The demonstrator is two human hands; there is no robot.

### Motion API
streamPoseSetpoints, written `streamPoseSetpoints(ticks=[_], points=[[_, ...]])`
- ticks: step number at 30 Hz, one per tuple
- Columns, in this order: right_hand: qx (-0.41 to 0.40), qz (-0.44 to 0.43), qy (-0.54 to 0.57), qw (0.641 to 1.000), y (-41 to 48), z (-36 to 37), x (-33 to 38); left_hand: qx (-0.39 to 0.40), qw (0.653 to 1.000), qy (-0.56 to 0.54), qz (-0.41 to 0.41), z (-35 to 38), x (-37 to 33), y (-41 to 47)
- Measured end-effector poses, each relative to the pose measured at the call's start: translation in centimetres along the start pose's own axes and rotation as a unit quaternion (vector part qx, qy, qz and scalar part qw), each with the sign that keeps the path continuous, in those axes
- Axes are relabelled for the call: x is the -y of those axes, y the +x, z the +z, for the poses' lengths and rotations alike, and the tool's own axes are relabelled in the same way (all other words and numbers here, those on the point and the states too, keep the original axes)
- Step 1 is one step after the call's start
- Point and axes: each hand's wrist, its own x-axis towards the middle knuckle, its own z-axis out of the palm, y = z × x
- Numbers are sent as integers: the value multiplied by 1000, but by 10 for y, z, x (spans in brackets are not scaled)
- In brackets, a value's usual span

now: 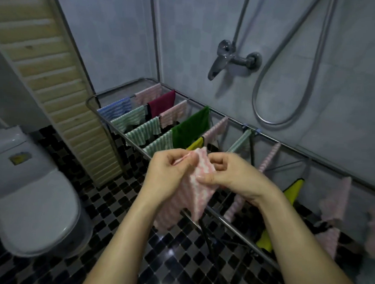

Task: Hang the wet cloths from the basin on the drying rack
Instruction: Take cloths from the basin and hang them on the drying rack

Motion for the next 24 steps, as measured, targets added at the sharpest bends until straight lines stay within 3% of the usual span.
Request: streamPoseSetpoints(ticks=[3,5,10,15,18,24], points=[[10,5,-61,998,-26,-20,-15,-39,995,-87,-14,24,-11,-13],[20,21,-19,999,-51,-39,-29,-55,990,-129,-26,50,-18,-25],[40,54,149,986,-105,-86,-55,-58,990,-124,-27,109,-26,-53],[25,24,122,992,-160,-139,-77,-66,989,-130,-35,163,-37,-64],[-33,47,91,994,-177,-170,-85,-46,993,-108,-30,185,-35,-59],[-170,66,148,972,-180,-221,-109,53,998,-11,-45,235,-26,-34]])
